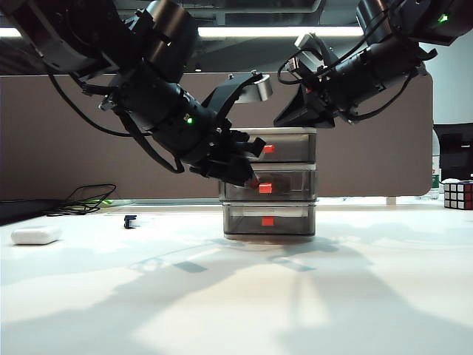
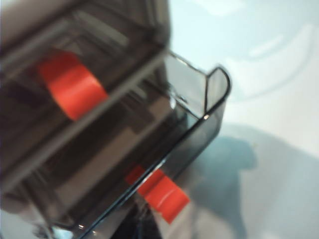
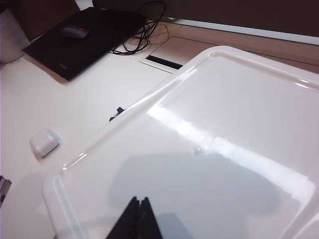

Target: Open the second layer of the drawer on the table, pick up a pack of napkins on the table and put it in, and finally close the drawer.

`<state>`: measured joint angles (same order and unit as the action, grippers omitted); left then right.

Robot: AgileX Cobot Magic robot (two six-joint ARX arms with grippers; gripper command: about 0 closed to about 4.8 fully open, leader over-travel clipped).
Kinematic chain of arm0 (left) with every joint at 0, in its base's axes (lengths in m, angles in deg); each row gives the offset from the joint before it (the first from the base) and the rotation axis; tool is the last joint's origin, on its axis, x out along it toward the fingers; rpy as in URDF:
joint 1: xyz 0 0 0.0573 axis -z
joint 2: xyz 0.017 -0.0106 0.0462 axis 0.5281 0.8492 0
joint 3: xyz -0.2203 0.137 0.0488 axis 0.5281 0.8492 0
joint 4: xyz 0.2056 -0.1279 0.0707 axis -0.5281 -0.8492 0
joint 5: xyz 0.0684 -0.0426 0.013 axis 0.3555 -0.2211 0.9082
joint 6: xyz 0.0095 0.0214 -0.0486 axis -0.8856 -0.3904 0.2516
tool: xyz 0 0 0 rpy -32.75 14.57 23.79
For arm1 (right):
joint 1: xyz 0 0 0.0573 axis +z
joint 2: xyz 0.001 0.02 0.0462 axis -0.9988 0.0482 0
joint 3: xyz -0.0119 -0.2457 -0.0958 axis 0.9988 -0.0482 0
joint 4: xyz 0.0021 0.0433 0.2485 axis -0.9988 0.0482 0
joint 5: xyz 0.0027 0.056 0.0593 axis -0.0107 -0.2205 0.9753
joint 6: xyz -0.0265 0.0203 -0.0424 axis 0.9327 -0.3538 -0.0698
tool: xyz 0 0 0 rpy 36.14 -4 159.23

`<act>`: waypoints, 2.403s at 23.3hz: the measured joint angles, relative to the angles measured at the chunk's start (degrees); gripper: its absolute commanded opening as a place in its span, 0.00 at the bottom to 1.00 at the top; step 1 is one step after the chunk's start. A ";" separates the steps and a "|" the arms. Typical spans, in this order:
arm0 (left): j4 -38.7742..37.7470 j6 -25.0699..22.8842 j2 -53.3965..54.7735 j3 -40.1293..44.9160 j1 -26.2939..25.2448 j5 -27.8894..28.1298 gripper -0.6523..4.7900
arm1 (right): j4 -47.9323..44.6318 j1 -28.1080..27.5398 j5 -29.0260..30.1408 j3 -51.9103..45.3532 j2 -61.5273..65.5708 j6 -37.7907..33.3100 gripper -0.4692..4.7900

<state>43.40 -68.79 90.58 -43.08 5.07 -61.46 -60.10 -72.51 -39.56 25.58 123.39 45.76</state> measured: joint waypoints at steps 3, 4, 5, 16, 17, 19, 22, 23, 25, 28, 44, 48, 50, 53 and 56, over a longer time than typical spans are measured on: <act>2.47 0.00 0.66 0.00 -0.02 0.74 0.11 | 0.07 0.00 0.04 0.02 0.00 0.02 0.08; 3.08 0.00 1.03 0.00 -0.02 0.79 0.11 | 0.07 -0.02 0.07 0.02 0.00 0.07 0.08; 4.39 0.00 1.90 0.00 -0.02 1.49 0.11 | 0.24 -0.02 0.07 0.04 -0.02 0.20 0.08; 14.16 -0.04 5.42 0.00 -0.13 6.86 0.11 | 0.96 -0.02 0.13 0.22 -0.04 0.24 0.08; 14.40 -0.22 5.79 -0.02 -0.13 7.02 0.11 | 0.98 -0.02 0.11 0.22 -0.04 0.26 0.08; 14.84 -0.72 6.75 -0.02 -0.15 7.13 0.11 | 1.05 -0.02 0.11 0.22 -0.04 0.42 0.08; 15.04 -3.78 7.74 0.00 -0.31 9.68 0.11 | 1.31 -0.02 0.17 0.22 -0.09 2.29 0.08; 14.88 -4.26 7.37 0.02 -0.35 9.79 0.11 | 1.62 -0.02 0.20 0.20 -0.31 3.04 0.08; 12.98 -4.92 5.14 0.24 -0.66 9.86 0.11 | 3.19 -0.02 0.35 -0.20 -1.42 5.07 0.08; 10.19 -4.96 -1.22 0.55 -1.09 9.44 0.11 | 7.69 -0.02 -0.13 -1.05 -4.44 6.86 0.08; -14.78 8.85 -70.88 35.23 -0.22 17.77 0.11 | 6.40 -1.64 -9.55 -33.29 -56.24 5.90 0.08; -22.69 14.38 -89.29 42.69 -0.26 21.07 0.11 | 7.72 -1.40 -13.09 -47.19 -71.49 4.17 0.08; -27.32 16.28 -97.31 44.11 -0.20 21.86 0.11 | 8.04 -1.36 -14.47 -53.02 -77.90 2.21 0.08; -29.20 18.78 -100.80 45.92 -0.22 24.17 0.11 | 8.92 -1.36 -15.41 -59.78 -87.36 1.55 0.08; -29.16 19.39 -100.61 47.67 -0.13 24.98 0.11 | 9.03 -0.90 -18.71 -65.46 -96.15 0.57 0.08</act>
<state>14.24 -49.40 -10.03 4.59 4.94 -36.48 -51.08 -73.41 -58.27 -39.88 27.24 46.32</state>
